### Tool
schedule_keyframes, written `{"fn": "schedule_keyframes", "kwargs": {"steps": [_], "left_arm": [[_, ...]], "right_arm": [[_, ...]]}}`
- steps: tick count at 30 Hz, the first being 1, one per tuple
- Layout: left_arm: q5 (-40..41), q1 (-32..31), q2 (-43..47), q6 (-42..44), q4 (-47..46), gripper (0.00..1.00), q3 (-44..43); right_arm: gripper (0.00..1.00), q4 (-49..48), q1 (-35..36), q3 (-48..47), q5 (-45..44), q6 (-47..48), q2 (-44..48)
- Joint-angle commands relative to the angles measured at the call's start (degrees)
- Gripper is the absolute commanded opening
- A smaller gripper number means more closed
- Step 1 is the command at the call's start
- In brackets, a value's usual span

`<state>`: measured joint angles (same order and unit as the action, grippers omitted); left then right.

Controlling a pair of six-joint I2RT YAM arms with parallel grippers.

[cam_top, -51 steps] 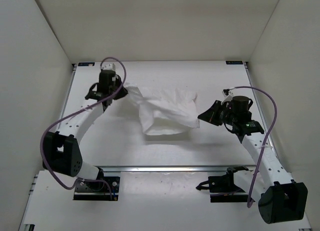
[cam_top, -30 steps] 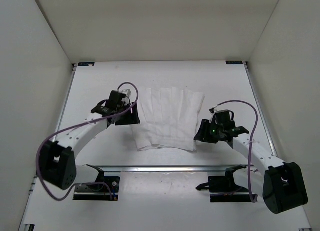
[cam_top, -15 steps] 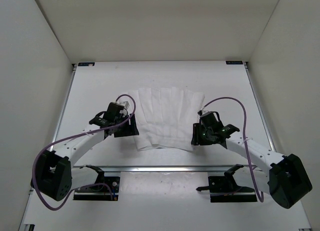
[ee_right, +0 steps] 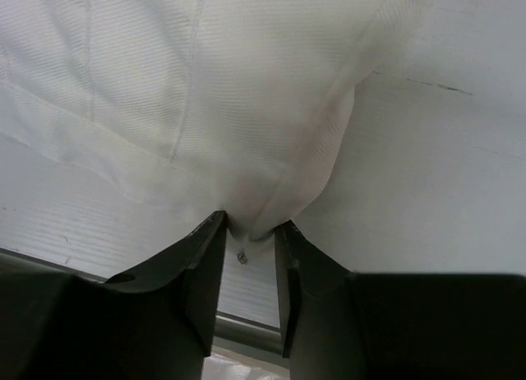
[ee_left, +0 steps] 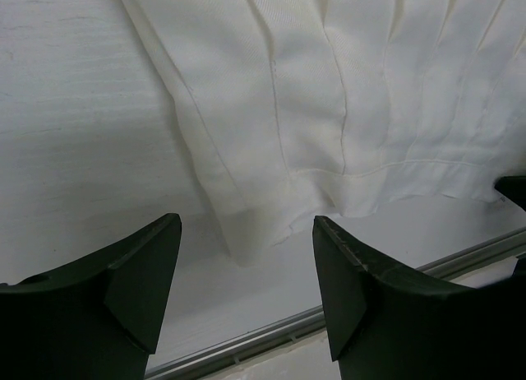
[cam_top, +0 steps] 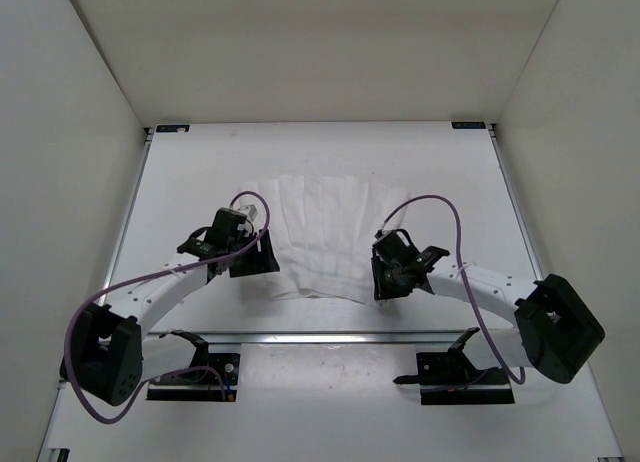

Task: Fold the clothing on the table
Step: Flatten the skirt out

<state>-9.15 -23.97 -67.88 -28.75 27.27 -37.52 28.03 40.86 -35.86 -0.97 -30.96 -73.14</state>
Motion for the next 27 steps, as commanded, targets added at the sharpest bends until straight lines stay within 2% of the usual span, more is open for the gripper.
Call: {"fn": "schedule_keyframes", "kwargs": {"steps": [1,2,3,4,5,10,17,27], "left_arm": [[-1.40,-0.46,1.96,-1.22,-2.04,0.76,1.13],[-1.31,-0.82,2.05,-1.22,-2.74,0.75,1.74],[-1.49,-0.99,1.79,-1.74,-2.66,0.76,1.48],[-1.57,-1.52,1.78,-1.75,-3.18,0.76,2.09],[-1.75,-1.44,1.52,-2.01,-3.45,0.77,2.01],[-1.22,-4.42,-0.50,-2.71,-3.88,0.78,2.71],[1.68,-8.81,-2.09,-4.03,-2.40,0.73,2.98],[5.01,-9.69,-1.47,-5.61,-0.82,0.69,6.31]], "right_arm": [[0.26,0.18,1.67,-2.55,-2.54,-1.91,-1.38],[0.14,-0.17,1.94,-2.73,-2.54,-1.91,-1.39],[0.11,-0.26,1.94,-2.64,-2.46,-2.08,-1.39],[0.02,-0.43,1.68,-2.73,-1.85,-1.91,-1.56],[0.00,-0.69,0.89,-2.64,-1.67,-1.74,-1.21],[0.00,-1.93,-1.22,-1.68,2.01,-1.03,2.21],[0.00,-2.98,-3.07,-1.58,3.61,-0.24,4.15],[0.00,-4.92,-6.41,0.79,6.33,0.73,8.28]]}}
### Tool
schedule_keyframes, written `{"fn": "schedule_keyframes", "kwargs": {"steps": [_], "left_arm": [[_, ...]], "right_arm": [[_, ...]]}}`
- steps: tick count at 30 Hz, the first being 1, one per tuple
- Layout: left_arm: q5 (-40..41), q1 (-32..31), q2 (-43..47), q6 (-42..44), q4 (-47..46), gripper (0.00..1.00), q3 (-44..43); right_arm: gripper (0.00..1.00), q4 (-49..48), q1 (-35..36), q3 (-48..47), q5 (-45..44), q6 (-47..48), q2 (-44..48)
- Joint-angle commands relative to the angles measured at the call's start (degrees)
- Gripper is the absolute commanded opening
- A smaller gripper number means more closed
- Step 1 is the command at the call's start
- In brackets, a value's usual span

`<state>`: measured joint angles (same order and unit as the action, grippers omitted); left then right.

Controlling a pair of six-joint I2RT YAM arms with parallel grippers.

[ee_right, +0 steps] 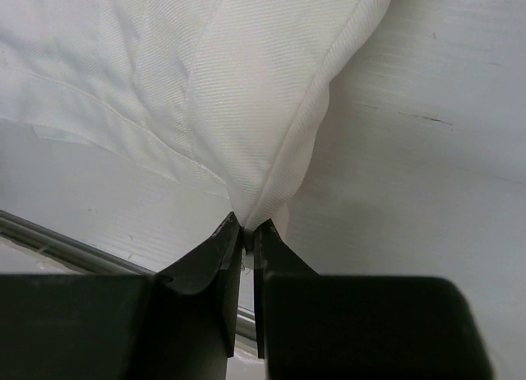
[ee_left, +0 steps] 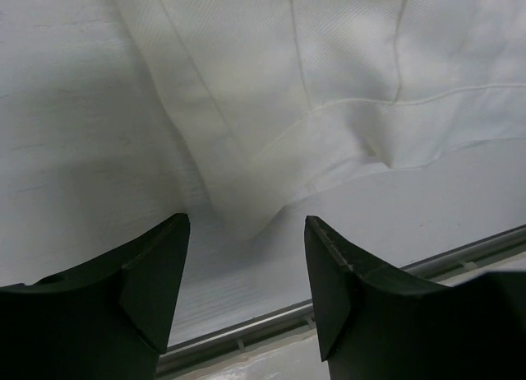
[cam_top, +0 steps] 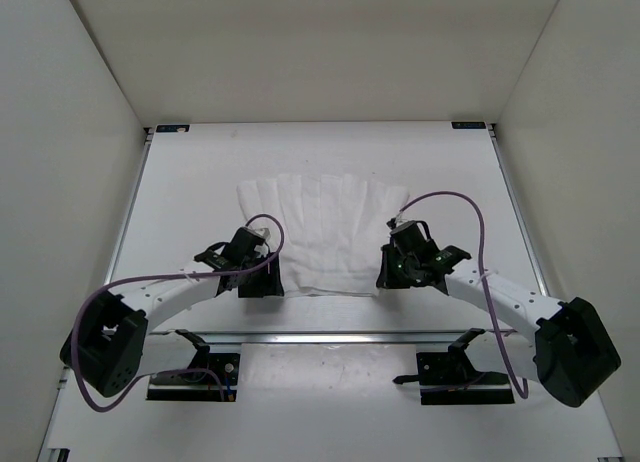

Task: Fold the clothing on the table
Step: Flatten the skirt out

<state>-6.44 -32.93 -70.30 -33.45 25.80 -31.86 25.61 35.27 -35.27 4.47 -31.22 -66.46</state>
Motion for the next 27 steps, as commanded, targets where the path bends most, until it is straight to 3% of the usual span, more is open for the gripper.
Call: {"fn": "schedule_keyframes", "kwargs": {"steps": [1,5,8,12,15,18,20,23,25,27], "left_arm": [[2.57,-0.91,1.31,-1.26,0.22,0.68,1.00],[4.14,-0.30,0.35,-2.14,-1.89,0.67,1.71],[5.64,-0.21,-2.55,-2.06,-5.23,0.56,0.92],[5.91,0.14,-6.16,-0.22,-6.64,0.00,-4.07],[8.09,5.22,-6.86,5.21,-0.60,0.00,-14.50],[11.18,13.03,-10.62,11.10,8.63,0.00,-34.36],[12.75,17.01,-13.80,14.36,18.45,0.00,-54.18],[18.37,16.67,-16.88,18.07,27.60,0.00,-70.49],[19.18,14.92,-15.49,19.82,28.94,0.00,-70.46],[17.53,13.86,-12.41,19.57,26.51,0.00,-63.45]], "right_arm": [[0.00,-2.66,-0.99,0.20,1.15,1.16,1.68],[0.00,-3.54,-1.60,1.42,2.12,1.78,2.91],[0.00,-3.98,-2.13,1.87,3.35,2.30,3.52],[0.00,-5.39,-5.29,1.43,10.97,3.71,6.24],[0.00,-8.81,-11.26,-2.78,19.57,4.94,5.55],[0.00,-9.27,-15.66,-17.60,24.43,8.35,-2.51],[0.00,-6.45,-15.76,-30.86,24.10,9.07,-4.90],[0.00,-7.41,-17.06,-35.31,22.95,8.72,-4.30],[0.00,-7.93,-18.99,-32.77,25.66,7.94,-3.95],[0.00,-8.56,-20.76,-26.38,27.86,7.58,-2.72]]}}
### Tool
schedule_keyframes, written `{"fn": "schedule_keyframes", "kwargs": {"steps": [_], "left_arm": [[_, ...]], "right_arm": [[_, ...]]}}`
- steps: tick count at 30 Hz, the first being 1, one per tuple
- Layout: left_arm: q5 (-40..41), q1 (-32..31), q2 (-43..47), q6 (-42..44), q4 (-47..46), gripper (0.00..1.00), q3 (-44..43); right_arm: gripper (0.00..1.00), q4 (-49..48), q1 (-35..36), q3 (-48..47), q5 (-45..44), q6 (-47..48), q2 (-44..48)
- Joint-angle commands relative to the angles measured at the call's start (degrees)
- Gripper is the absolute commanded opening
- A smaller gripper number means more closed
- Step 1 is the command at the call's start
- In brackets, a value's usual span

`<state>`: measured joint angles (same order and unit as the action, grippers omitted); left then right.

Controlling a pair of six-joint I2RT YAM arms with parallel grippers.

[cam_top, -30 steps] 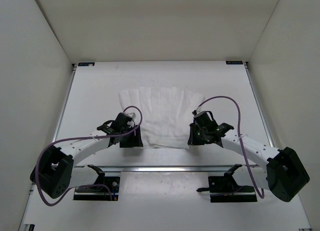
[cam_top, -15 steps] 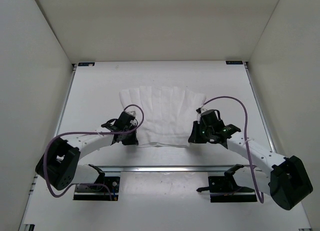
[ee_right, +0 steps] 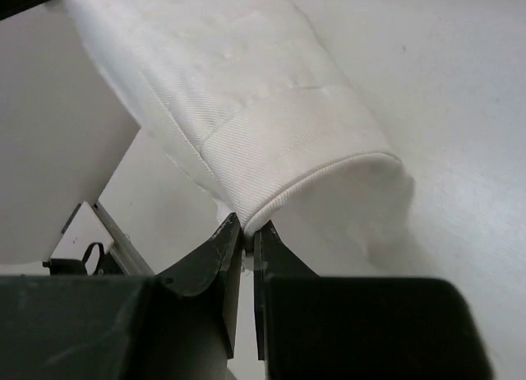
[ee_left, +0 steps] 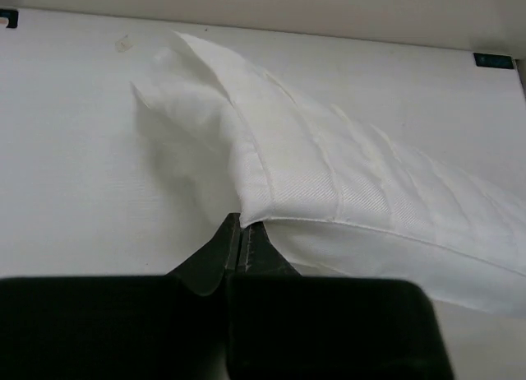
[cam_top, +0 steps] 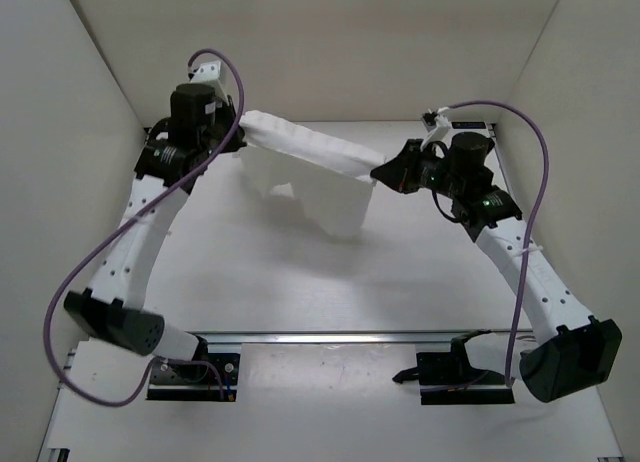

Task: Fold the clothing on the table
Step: Flatten the skirt out

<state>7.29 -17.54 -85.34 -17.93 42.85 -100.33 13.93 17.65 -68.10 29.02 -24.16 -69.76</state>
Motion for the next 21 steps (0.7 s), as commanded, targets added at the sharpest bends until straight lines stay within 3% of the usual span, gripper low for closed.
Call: {"fn": "schedule_keyframes", "kwargs": {"steps": [1,3,6,12,18,21], "left_arm": [[2.83,-1.97,5.59,3.26,8.57,0.00,11.15],[-0.77,-2.50,11.39,2.12,6.03,0.00,20.22],[-4.11,-2.33,16.95,0.10,6.44,0.00,22.11],[-5.87,-3.55,18.98,0.97,14.80,0.00,6.31],[-9.92,-0.04,8.38,2.55,10.69,0.00,6.02],[-11.42,0.83,0.65,2.73,7.60,0.00,3.33]], "right_arm": [[0.00,3.12,-2.89,7.88,4.63,0.00,0.76],[0.00,5.04,-2.63,10.17,6.13,0.52,3.21],[0.00,9.34,0.01,7.21,4.92,2.18,7.86],[0.00,13.93,0.28,-3.17,5.61,2.37,11.76],[0.00,10.16,-2.09,-6.61,10.61,3.24,-1.68],[0.00,11.81,-2.10,-16.25,9.85,5.26,-15.71]]}}
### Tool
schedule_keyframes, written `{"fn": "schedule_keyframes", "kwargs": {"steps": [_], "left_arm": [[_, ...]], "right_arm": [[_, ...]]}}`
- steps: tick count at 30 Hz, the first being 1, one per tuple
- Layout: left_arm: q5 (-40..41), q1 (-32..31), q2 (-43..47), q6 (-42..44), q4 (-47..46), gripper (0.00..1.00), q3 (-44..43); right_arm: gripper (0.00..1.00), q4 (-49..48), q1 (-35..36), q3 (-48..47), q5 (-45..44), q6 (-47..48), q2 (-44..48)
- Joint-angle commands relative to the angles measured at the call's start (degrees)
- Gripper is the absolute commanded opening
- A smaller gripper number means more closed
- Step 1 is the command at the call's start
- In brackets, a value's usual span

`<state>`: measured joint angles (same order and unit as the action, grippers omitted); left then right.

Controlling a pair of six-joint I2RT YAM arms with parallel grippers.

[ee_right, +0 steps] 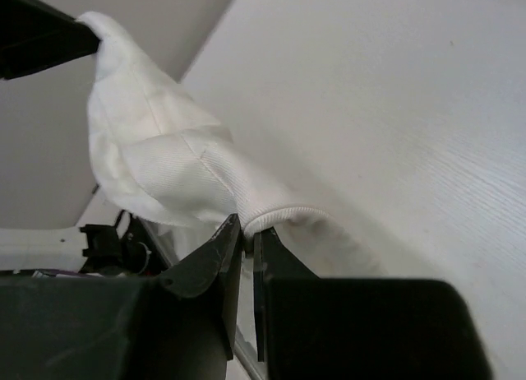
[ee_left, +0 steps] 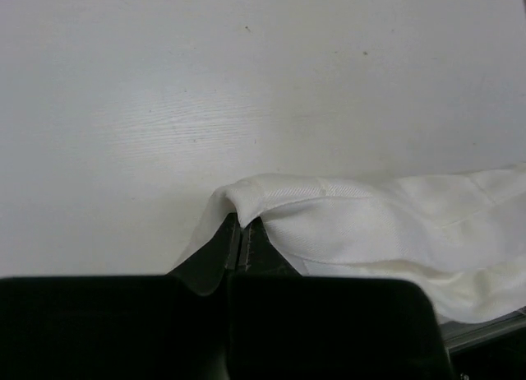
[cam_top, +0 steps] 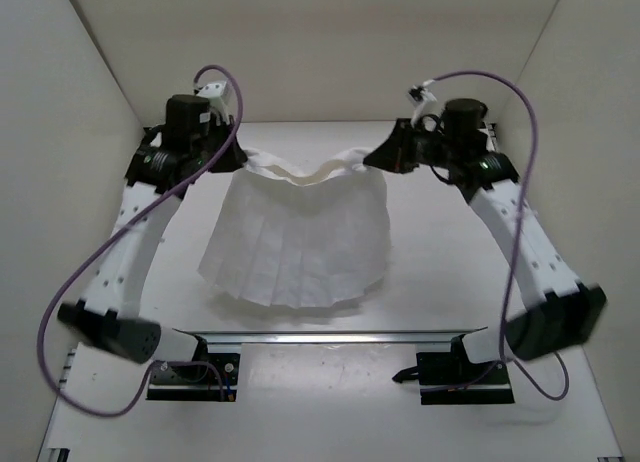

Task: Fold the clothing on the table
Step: Flatten the skirt out

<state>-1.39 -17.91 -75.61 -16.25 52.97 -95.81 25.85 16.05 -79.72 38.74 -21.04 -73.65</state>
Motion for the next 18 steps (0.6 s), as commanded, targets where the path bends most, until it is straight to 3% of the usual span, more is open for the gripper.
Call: {"fn": "schedule_keyframes", "kwargs": {"steps": [1,2,4,6,8,10,13,18], "left_arm": [[-3.09,1.82,-13.03,1.05,-1.91,0.00,-6.18],[-3.27,2.26,-15.07,1.48,0.70,0.00,-9.45],[-2.04,3.14,-23.40,2.71,6.49,0.00,-27.05],[-1.25,3.41,-25.54,2.54,9.07,0.00,-35.72],[-2.03,4.72,-22.40,2.27,6.28,0.00,-32.79],[-2.04,3.77,-18.45,2.19,5.05,0.00,-25.52],[-0.54,1.75,-12.57,1.67,0.32,0.00,-11.39],[-1.95,-0.63,-4.72,-2.11,-11.73,0.00,19.89]], "right_arm": [[0.00,2.34,-0.24,-10.74,-0.76,3.71,-14.31],[0.00,4.80,0.29,-17.59,-1.99,5.20,-18.51],[0.00,10.07,0.65,-29.62,-3.67,6.70,-23.79],[0.00,15.18,0.91,-41.18,-5.42,7.41,-28.20],[0.00,18.97,0.47,-48.84,-5.26,7.94,-30.50],[0.00,17.49,-0.40,-45.36,-4.29,7.59,-29.81],[0.01,13.19,-1.55,-31.58,-3.41,7.41,-25.77],[0.00,-0.32,-2.26,1.77,-3.50,3.56,-16.20]]}}
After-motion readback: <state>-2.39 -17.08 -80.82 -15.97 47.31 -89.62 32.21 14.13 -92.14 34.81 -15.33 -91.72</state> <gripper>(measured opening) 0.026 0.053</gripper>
